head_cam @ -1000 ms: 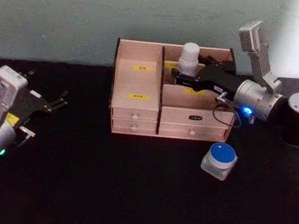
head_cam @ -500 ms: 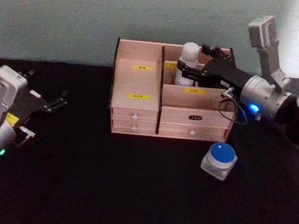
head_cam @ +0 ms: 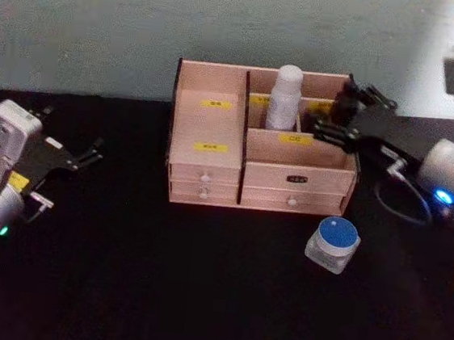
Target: Pick up the facial cleanser and watermelon frost from the table and place them into the tiered storage box.
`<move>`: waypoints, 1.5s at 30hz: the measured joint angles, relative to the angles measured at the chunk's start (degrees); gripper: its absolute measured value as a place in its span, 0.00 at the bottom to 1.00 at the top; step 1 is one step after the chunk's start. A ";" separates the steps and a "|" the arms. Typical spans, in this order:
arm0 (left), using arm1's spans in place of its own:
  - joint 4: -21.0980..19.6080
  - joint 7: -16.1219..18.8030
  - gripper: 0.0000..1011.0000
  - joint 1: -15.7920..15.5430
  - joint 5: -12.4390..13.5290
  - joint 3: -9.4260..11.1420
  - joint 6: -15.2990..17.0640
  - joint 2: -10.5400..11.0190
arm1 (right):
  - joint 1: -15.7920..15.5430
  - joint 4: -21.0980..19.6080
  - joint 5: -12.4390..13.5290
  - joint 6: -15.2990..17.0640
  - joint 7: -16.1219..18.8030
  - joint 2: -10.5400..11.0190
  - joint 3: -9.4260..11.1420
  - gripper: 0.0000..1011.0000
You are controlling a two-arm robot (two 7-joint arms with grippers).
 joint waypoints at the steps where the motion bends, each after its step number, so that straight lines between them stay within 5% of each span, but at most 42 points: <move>1: 0.00 0.00 0.99 0.00 0.00 0.00 0.00 0.00 | -0.83 -1.02 0.45 0.47 -0.07 0.59 0.24 0.99; 10: 0.00 0.00 0.99 0.00 0.00 0.00 0.00 0.00 | -13.57 -14.15 5.82 6.74 -2.10 9.15 3.98 0.99; 19: 0.00 0.00 0.99 0.00 0.00 0.00 0.00 0.00 | -20.93 -19.42 9.09 11.89 -4.23 14.17 4.79 0.99; 35: 0.00 0.00 0.99 0.00 0.00 0.00 0.00 0.00 | -18.34 -16.02 9.26 15.98 -6.78 14.72 0.58 0.99; 45: 0.00 0.00 0.99 0.00 0.00 0.00 0.00 0.00 | -15.57 -13.61 6.95 16.20 -6.17 14.48 -2.52 0.99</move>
